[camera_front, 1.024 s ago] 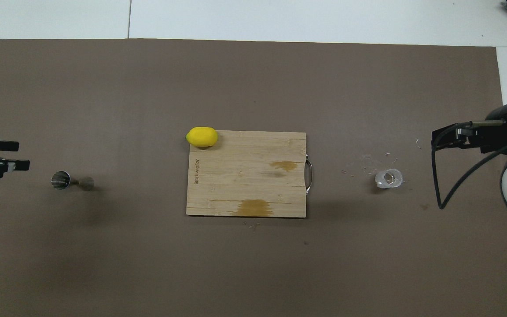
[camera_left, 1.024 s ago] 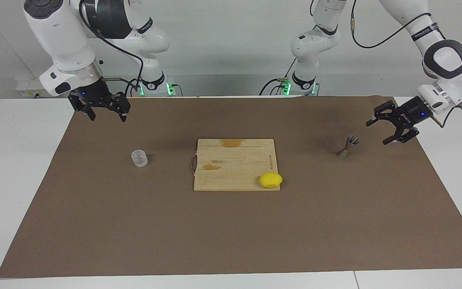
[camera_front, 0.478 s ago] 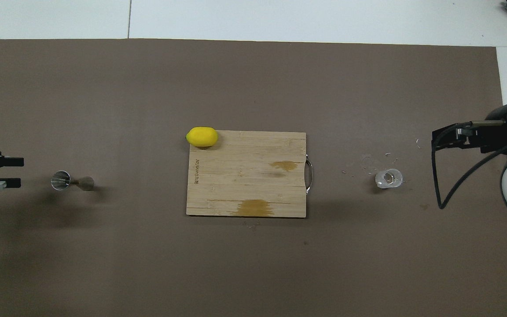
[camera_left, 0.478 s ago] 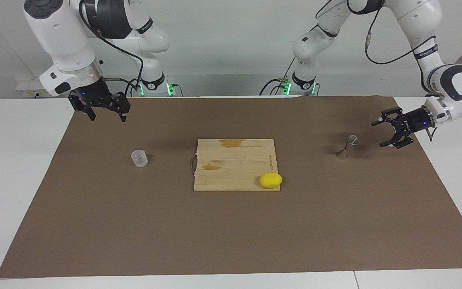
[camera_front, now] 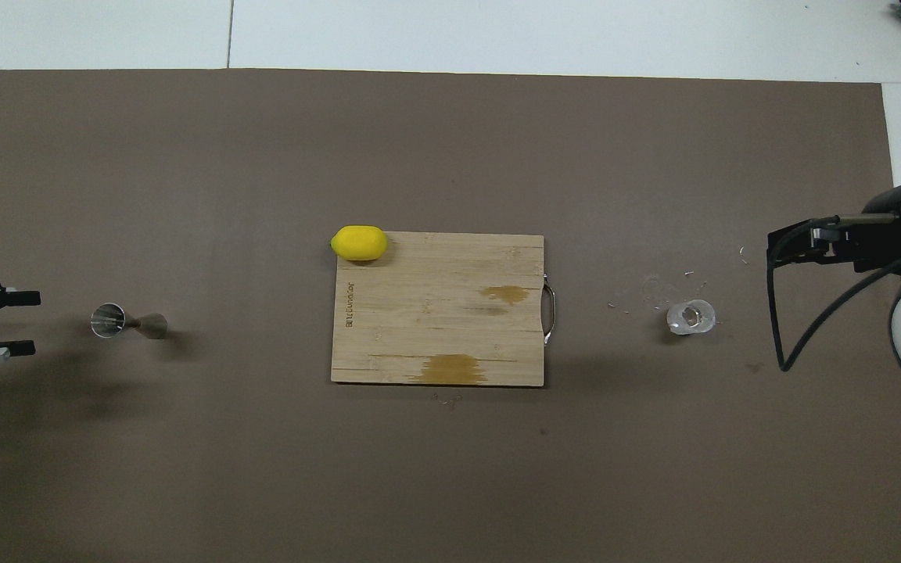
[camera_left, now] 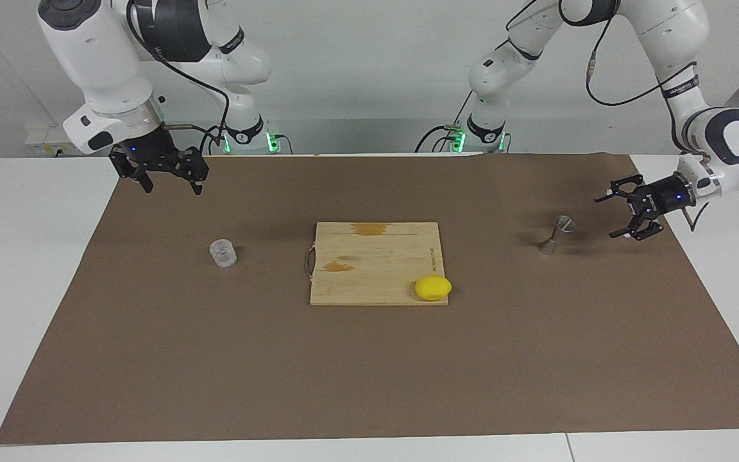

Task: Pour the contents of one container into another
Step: 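Lower the left gripper onto the small metal cup and grasp it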

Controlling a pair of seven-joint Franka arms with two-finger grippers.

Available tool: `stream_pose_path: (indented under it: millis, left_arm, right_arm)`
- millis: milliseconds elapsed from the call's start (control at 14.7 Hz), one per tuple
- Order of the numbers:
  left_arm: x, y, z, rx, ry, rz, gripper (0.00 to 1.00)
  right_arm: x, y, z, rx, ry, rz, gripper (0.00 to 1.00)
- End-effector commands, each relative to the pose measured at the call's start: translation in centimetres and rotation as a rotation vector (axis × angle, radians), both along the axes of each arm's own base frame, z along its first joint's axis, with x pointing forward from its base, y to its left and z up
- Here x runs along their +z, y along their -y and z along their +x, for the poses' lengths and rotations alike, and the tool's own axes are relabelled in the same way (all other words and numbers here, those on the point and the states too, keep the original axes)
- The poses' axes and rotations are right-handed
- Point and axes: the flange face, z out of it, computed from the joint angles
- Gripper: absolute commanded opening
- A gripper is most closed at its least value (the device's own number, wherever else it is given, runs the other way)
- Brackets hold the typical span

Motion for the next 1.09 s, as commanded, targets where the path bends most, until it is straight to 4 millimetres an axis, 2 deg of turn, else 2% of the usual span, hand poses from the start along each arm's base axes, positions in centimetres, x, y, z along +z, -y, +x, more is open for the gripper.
stream_pose_path:
  millis: [0, 68, 205, 409, 478, 546, 1024]
  left_arm:
    - [-2.5, 0.9, -0.8, -0.025, 0.098, -0.099, 1.00]
    - [-2.9, 2.0, -0.9, -0.052, 0.140, -0.133, 1.00]
    - [-3.6, 2.7, -0.9, -0.072, 0.221, -0.158, 1.00]
    - [-5.1, 3.5, -0.7, -0.091, 0.243, -0.198, 1.00]
    - [-6.3, 4.0, -0.4, -0.077, 0.250, -0.233, 1.00]
    - [-7.1, 5.4, 0.1, -0.091, 0.277, -0.266, 1.00]
    - [-6.7, 5.7, -0.1, -0.113, 0.331, -0.333, 1.00]
  right_arm:
    - [0.1, 0.2, 0.1, 0.015, -0.009, -0.004, 1.00]
    - [0.1, 0.2, 0.1, 0.015, -0.009, -0.004, 1.00]
    - [0.1, 0.2, 0.1, 0.015, -0.009, -0.004, 1.00]
    - [0.1, 0.2, 0.1, 0.015, -0.009, -0.004, 1.00]
    - [0.1, 0.2, 0.1, 0.015, -0.009, -0.004, 1.00]
    - [0.1, 0.2, 0.1, 0.015, -0.009, -0.004, 1.00]
    - [0.1, 0.2, 0.1, 0.015, -0.009, -0.004, 1.00]
